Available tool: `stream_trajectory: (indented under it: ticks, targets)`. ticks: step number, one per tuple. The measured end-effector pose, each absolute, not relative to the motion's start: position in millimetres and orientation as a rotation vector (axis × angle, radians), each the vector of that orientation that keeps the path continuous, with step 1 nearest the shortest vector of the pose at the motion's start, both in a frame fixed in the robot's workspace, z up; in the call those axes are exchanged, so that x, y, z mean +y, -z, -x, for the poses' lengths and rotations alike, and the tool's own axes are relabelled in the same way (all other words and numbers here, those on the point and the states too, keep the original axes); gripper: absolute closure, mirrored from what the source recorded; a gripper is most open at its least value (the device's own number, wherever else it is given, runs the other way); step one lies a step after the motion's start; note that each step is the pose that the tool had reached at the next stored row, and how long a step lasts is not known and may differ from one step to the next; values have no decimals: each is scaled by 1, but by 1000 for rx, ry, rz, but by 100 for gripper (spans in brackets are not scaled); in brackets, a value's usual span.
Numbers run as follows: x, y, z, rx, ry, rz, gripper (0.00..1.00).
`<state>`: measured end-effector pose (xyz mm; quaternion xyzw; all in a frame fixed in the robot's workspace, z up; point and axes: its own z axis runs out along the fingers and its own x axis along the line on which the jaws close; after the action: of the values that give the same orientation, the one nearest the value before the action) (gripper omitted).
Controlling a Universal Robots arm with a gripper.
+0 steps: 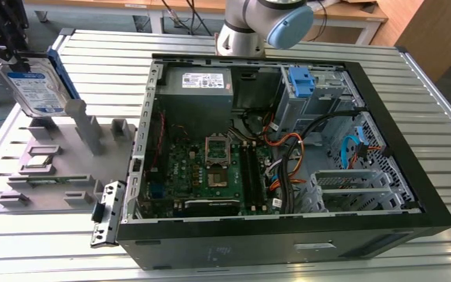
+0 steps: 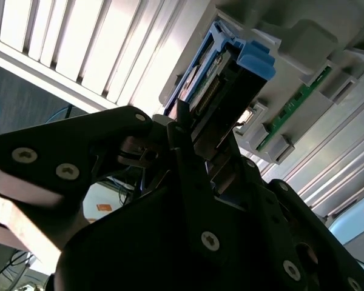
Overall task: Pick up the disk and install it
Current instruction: 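Pick up the disk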
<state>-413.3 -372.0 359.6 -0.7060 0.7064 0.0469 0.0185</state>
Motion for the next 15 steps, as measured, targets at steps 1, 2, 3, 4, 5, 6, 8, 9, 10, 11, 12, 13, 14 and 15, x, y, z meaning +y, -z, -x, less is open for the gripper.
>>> stream_trajectory:
  ticks: [1, 2, 3, 4, 5, 6, 8, 9, 10, 11, 12, 13, 14, 15]
  targets:
    - [-372, -362, 413, 2193, -146, 2192, 65]
    - [-372, -363, 413, 2193, -146, 2192, 65]
    - [-372, -365, 413, 2193, -146, 2192, 65]
    - [-372, -367, 413, 2193, -146, 2192, 65]
    - [-372, -369, 413, 2193, -146, 2192, 65]
    - [-372, -371, 413, 2193, -146, 2192, 65]
    - [-372, -374, 413, 2193, -146, 2192, 65]
    - [-372, -376, 413, 2193, -146, 2192, 65]
    - [-372, -378, 413, 2193, -146, 2192, 65]
    - [-372, -380, 413, 2193, -146, 2192, 65]
    - [-372, -382, 413, 2193, -146, 2192, 65]
    - [-372, -383, 413, 2193, -146, 2192, 65]
    - [-372, -385, 413, 2193, -146, 2192, 65]
    - [-372, -387, 413, 2193, -146, 2192, 65]
